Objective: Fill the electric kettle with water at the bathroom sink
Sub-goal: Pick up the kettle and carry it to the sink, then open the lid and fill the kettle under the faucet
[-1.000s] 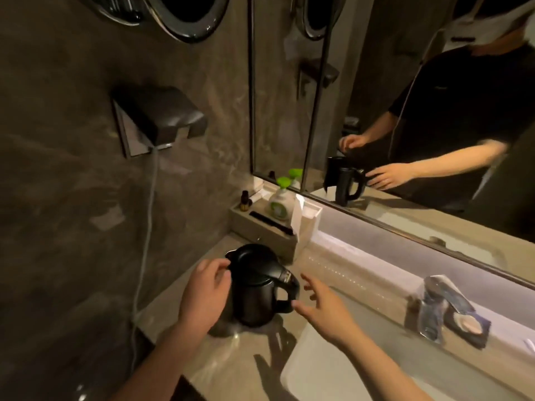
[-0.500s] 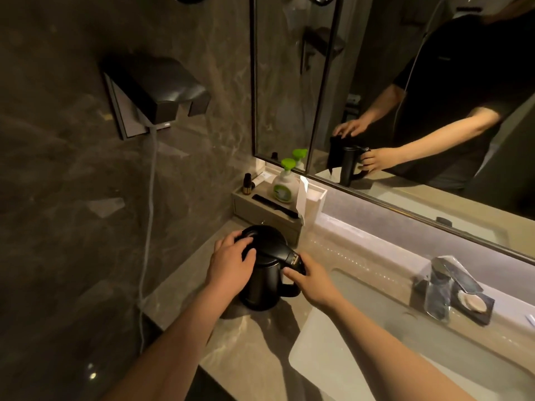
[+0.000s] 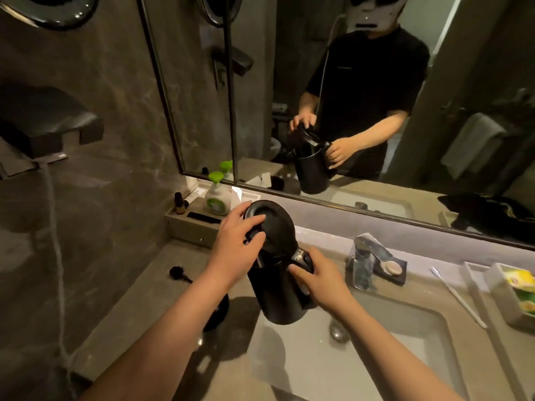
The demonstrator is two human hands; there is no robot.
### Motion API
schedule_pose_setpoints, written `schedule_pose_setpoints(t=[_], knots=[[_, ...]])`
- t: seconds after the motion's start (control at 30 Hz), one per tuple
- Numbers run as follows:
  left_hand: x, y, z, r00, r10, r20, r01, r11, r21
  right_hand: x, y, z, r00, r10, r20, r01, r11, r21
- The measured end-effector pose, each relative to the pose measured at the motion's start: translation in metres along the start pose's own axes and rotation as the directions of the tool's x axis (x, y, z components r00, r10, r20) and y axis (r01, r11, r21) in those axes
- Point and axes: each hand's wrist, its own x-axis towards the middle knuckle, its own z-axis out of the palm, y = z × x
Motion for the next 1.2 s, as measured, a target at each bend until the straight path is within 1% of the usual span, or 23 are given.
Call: schedule_pose_setpoints(t=[0.07,0.17,0.27,0.33,0.4,0.47,0.53,0.63,0.77,0.83,0.9,1.0,1.07,1.2], knots=[[0.002,0.021,0.023,0.994,0.081,0.069,-0.078,0.996,-0.041,-0.016,0.016,-0.021,0.997,0.045,-0.063,-0.047,0.998,-0.028],[0.006,0.045,0.063,0.971,0.157,0.180,-0.137,0.983,-0.121,-0.042,0.041,-0.051,0.980,0.126,-0.153,-0.126,0.992,0.008],[0.011,0.062,0.100,0.938,0.188,0.292,-0.127,0.968,-0.217,-0.069,0.065,-0.078,0.947,0.204,-0.248,-0.189,0.978,0.084],[0.015,0.065,0.123,0.924,0.195,0.329,-0.108,0.958,-0.264,-0.088,0.080,-0.096,0.919,0.249,-0.305,-0.223,0.968,0.118],[0.020,0.061,0.146,0.921,0.163,0.353,-0.092,0.974,-0.207,-0.104,0.097,-0.114,0.886,0.294,-0.359,-0.259,0.955,0.143],[0.027,0.053,0.170,0.906,0.079,0.417,-0.050,0.995,-0.081,-0.117,0.115,-0.129,0.850,0.349,-0.396,-0.302,0.937,0.178],[0.035,0.044,0.193,0.864,0.015,0.502,-0.041,0.998,0.041,-0.126,0.135,-0.140,0.821,0.411,-0.397,-0.344,0.910,0.230],[0.048,0.038,0.226,0.803,-0.018,0.596,-0.106,0.979,0.172,-0.130,0.159,-0.144,0.784,0.513,-0.350,-0.420,0.853,0.309],[0.065,0.032,0.265,0.762,0.038,0.647,-0.279,0.920,0.274,-0.118,0.184,-0.136,0.742,0.593,-0.314,-0.473,0.794,0.382],[0.072,0.031,0.281,0.747,0.082,0.660,-0.373,0.873,0.315,-0.111,0.193,-0.132,0.734,0.614,-0.289,-0.484,0.772,0.411],[0.078,0.029,0.293,0.742,0.111,0.661,-0.437,0.829,0.351,-0.106,0.200,-0.129,0.732,0.630,-0.260,-0.483,0.749,0.455],[0.084,0.027,0.305,0.740,0.163,0.652,-0.514,0.763,0.392,-0.099,0.205,-0.127,0.728,0.638,-0.253,-0.476,0.735,0.483],[0.088,0.026,0.310,0.745,0.203,0.635,-0.548,0.729,0.411,-0.094,0.207,-0.126,0.733,0.632,-0.250,-0.472,0.738,0.482],[0.089,0.025,0.314,0.777,0.241,0.581,-0.536,0.737,0.411,-0.086,0.211,-0.126,0.748,0.620,-0.234,-0.454,0.736,0.502]])
